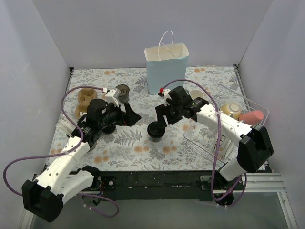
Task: Pack the takeout coffee
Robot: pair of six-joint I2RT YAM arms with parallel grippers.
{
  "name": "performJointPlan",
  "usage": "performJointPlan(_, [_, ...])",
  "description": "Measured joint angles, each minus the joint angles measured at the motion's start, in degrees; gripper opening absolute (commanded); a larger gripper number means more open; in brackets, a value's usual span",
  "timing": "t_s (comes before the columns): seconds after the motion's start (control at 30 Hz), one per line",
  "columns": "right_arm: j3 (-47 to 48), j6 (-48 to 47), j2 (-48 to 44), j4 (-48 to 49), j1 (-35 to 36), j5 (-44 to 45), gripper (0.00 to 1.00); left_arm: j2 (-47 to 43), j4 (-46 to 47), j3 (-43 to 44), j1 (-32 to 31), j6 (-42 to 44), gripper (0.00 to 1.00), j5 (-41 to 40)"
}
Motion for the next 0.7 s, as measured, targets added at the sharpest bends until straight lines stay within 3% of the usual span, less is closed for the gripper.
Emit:
performJointPlan(0.37, [-3.10,-4.59,1.77,7.48,-4.96,-13.75,0.71,4.46,3.58,-7.19,-0.26,-7.69,0.77,6.45])
performJointPlan(0.6, [-7.58,-4.50,3.78,11.45,-5.90,-17.03,0.50,7.91,7.89,-9.94,-0.35,-10.86,0.73,8.09])
performJointPlan(0.7, [-8.35,-3.85,3.78,13.86,-6.25,-18.51,0.45,8.63,10.14,-11.63,-0.59,-12.09,0.72,9.07])
